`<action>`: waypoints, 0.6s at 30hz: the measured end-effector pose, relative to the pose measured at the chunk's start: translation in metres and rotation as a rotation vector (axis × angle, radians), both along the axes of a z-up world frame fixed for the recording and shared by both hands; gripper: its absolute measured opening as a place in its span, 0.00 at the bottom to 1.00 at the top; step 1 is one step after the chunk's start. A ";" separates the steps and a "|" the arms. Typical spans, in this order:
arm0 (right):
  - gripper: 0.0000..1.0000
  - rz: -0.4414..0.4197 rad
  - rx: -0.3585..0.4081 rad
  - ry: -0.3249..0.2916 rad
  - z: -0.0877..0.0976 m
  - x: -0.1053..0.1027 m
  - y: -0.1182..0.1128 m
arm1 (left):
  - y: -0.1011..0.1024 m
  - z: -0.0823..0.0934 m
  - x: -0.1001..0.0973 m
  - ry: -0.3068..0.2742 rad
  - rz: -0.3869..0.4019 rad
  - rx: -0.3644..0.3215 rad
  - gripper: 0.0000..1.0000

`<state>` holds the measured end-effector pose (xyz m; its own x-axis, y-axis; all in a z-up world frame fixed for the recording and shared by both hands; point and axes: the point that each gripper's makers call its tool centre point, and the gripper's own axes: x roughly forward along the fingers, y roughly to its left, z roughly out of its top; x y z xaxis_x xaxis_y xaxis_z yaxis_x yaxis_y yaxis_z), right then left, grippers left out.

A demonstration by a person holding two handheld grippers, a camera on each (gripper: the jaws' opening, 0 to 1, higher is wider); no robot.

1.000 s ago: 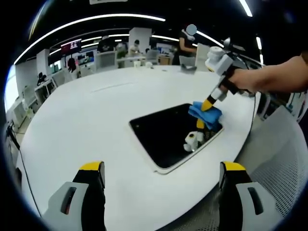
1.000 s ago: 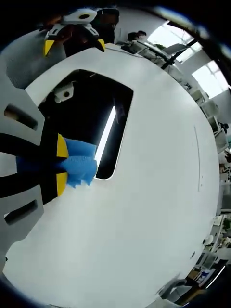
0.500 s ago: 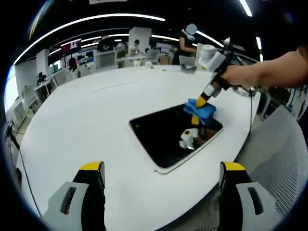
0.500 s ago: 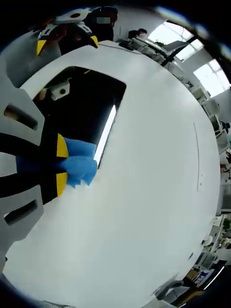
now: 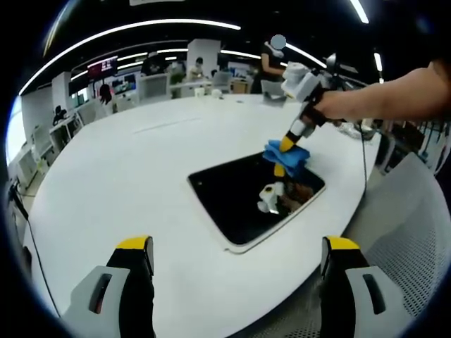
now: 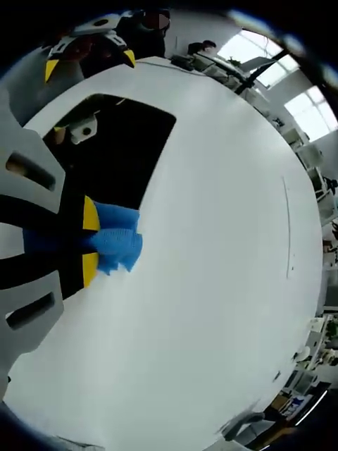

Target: Wipe the mirror surface with the cleaning cloth until all visible marks leave the cleaned area.

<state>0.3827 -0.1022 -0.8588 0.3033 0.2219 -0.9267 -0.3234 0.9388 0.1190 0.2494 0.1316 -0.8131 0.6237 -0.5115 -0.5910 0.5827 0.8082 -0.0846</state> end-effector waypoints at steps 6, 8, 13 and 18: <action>0.03 0.005 0.002 -0.017 0.002 0.008 0.001 | 0.000 0.000 0.000 0.003 -0.001 0.003 1.00; 0.03 0.007 0.003 -0.022 0.002 0.011 0.002 | 0.000 0.000 0.000 0.003 -0.001 0.003 1.00; 0.03 0.006 0.003 -0.036 0.001 0.018 0.002 | 0.001 0.000 0.000 0.003 0.006 0.002 1.00; 0.03 0.008 0.004 -0.038 0.001 0.019 0.002 | 0.002 0.000 0.001 0.000 0.012 0.000 1.00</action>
